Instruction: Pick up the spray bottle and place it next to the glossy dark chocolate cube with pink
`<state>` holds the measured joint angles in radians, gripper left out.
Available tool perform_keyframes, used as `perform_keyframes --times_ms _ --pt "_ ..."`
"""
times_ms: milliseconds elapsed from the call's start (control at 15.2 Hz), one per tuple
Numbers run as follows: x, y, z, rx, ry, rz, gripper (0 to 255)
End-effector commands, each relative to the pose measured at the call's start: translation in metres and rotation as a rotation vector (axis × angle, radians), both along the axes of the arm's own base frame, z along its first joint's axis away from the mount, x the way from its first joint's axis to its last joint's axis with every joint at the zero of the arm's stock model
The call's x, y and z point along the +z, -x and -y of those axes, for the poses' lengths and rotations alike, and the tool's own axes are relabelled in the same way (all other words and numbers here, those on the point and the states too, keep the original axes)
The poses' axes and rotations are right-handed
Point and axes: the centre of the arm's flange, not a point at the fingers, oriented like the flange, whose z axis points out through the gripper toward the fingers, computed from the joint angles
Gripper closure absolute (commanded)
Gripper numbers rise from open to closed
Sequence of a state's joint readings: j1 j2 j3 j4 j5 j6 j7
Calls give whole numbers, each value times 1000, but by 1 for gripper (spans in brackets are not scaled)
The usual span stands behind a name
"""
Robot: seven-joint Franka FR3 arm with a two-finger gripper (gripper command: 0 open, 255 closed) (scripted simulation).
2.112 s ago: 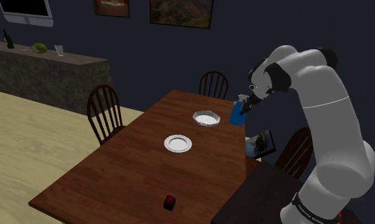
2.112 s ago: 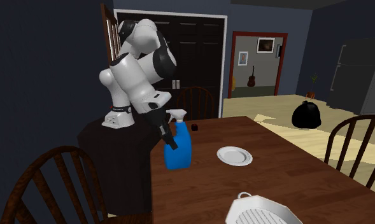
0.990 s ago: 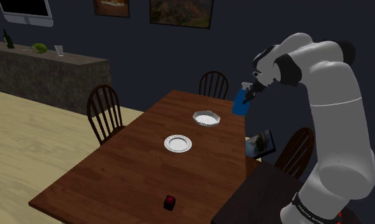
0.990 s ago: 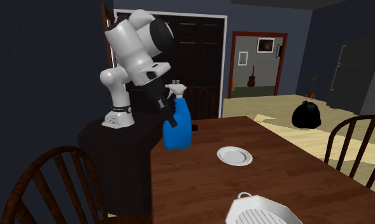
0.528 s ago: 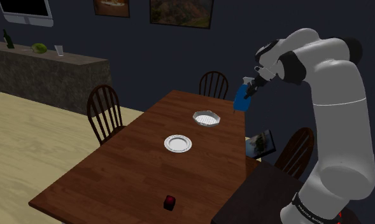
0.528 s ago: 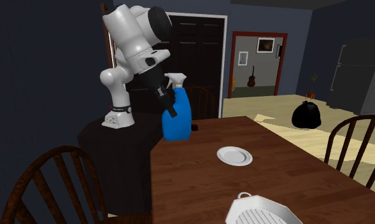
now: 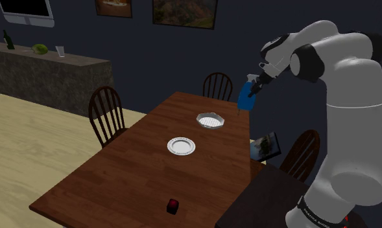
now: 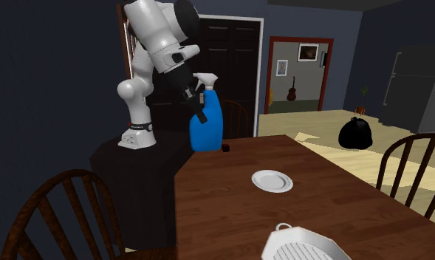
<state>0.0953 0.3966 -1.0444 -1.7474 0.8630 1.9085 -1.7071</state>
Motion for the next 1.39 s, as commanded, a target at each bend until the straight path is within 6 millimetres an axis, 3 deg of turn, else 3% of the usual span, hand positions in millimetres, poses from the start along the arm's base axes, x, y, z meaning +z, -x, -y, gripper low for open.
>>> perform_keyframes --times_ms 0,1320 --pt "-1 -2 -26 1 0 0 255" --pt "0 1 -290 1 0 0 255"
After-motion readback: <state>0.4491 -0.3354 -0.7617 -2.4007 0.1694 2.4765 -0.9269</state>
